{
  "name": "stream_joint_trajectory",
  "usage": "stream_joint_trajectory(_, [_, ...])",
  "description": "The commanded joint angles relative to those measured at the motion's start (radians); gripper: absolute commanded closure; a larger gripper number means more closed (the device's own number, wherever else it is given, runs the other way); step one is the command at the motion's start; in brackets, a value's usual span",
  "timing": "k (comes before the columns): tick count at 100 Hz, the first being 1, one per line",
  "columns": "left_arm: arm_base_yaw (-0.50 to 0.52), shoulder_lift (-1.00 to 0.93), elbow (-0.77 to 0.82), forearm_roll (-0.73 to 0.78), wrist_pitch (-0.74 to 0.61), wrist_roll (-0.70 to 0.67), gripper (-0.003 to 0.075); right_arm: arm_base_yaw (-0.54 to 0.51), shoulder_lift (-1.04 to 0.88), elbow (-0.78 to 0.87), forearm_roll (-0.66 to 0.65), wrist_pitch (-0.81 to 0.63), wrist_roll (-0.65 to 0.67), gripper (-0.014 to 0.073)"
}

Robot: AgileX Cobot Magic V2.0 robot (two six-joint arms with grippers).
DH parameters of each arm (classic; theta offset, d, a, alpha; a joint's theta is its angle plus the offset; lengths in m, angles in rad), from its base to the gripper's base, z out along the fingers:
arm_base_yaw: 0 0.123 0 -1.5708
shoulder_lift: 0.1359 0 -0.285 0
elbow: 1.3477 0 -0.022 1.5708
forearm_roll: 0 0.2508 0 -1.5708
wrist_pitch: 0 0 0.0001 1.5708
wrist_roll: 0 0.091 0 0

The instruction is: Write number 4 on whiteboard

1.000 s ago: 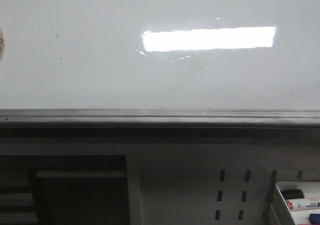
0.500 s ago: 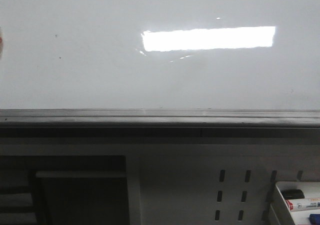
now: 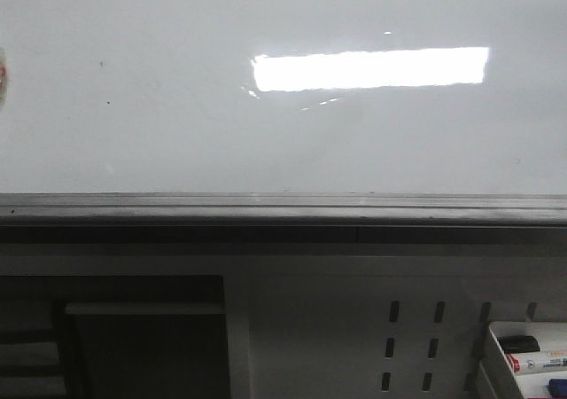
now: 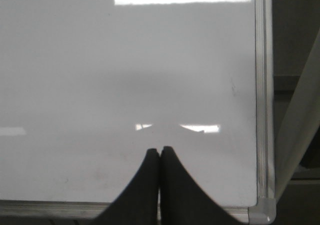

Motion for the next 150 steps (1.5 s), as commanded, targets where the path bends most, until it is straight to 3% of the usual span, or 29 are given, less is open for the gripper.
stream_joint_trajectory(1, [0.001,0.045,-0.032,-0.003,-0.045,-0.012,0.0741,-0.005,0.030,-0.038,-0.020,-0.060,0.000,0.0664])
stream_joint_trajectory(53, [0.001,0.089,-0.032,-0.009,-0.047,-0.012,0.0741,-0.005,0.035,-0.032,-0.014,-0.059,0.000,0.0664])
stream_joint_trajectory(65, [0.001,0.089,-0.032,0.023,-0.053,-0.012,0.0722,-0.005,0.035,-0.032,-0.014,-0.059,0.000,0.0573])
stream_joint_trajectory(72, [0.001,0.089,-0.032,0.036,-0.053,-0.012,0.0611,-0.005,0.035,-0.032,-0.014,-0.059,0.000,0.0435])
stream_joint_trajectory(87, [0.001,0.089,-0.032,0.021,-0.053,-0.012,0.0241,-0.005,0.037,-0.032,-0.014,-0.063,0.000,0.0155])
stream_joint_trajectory(94, [0.001,0.089,-0.032,0.019,-0.053,-0.012,0.0191,-0.005,0.037,-0.032,-0.014,-0.063,0.000,0.0127])
stream_joint_trajectory(150, [-0.032,0.124,-0.032,-0.055,-0.088,0.000,0.0293,-0.005,0.037,-0.032,-0.001,-0.063,0.000,0.0127])
